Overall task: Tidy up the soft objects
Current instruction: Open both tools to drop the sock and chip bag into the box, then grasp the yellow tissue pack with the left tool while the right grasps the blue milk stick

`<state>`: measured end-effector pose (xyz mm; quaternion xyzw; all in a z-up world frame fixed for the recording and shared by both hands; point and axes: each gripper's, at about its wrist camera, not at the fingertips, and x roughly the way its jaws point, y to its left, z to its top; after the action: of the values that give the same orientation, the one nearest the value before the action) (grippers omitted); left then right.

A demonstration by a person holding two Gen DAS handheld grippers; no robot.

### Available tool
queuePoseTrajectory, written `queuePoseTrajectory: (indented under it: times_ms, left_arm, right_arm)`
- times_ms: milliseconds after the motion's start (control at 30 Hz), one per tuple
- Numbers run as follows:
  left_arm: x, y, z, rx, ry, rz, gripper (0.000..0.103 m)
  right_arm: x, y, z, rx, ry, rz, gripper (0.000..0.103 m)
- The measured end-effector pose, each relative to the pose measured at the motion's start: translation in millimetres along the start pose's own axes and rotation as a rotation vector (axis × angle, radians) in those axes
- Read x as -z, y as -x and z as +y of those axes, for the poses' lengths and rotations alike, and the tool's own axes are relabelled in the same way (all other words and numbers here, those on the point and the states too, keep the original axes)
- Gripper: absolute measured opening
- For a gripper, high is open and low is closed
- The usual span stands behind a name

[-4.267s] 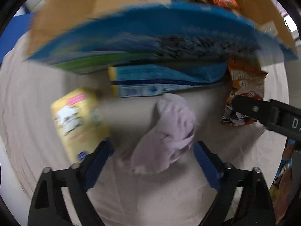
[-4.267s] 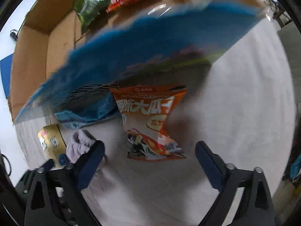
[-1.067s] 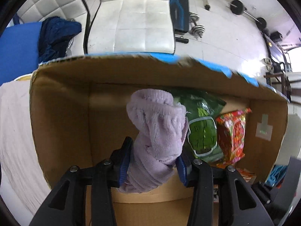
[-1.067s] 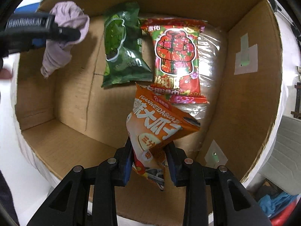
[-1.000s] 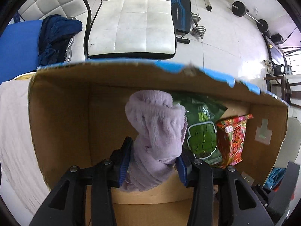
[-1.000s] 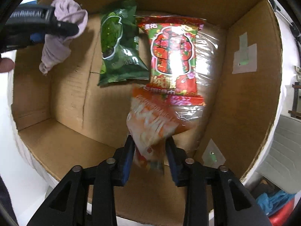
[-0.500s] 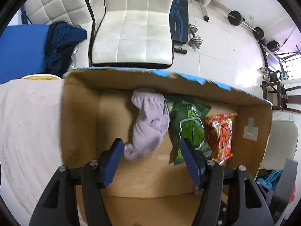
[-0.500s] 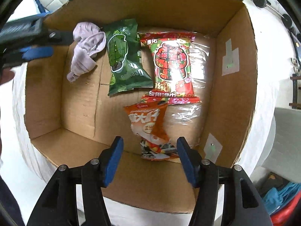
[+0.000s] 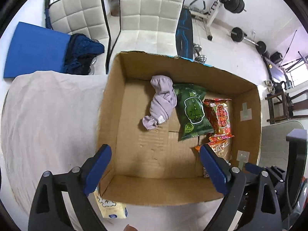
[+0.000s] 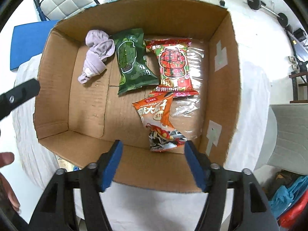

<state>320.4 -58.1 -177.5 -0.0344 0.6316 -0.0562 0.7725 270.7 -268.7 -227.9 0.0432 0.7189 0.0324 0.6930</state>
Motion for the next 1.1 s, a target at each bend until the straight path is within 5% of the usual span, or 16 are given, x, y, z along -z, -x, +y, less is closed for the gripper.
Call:
queuePoseTrajectory:
  times_ms: [133, 233, 633, 900, 1100]
  left_arm:
    - [15.4, 18.0, -0.9, -0.014, -0.009, -0.04, 0.102]
    - [26.9, 33.1, -3.1, -0.022, -0.015, -0.07, 0.102]
    - [68.5, 74.5, 2.1, -0.085, -0.017, -0.182, 0.102]
    - [99.9, 77.5, 33.0, -0.093, 0.064, -0.158, 0.102]
    - [137.1, 42.4, 68.9, -0.127, 0.131, -0.055, 0.102]
  right_arm:
    - [10.8, 17.1, 3.4, 0.012, -0.007, -0.042, 0.087]
    - [21.3, 30.8, 4.5, 0.012, -0.025, -0.099, 0.103]
    - [67.3, 62.2, 11.4, 0.008, -0.064, -0.218, 0.103]
    - [97.2, 68.2, 11.4, -0.06, -0.079, -0.296, 0.103]
    - [125.2, 25.7, 16.2, -0.16, -0.084, -0.202, 0.103]
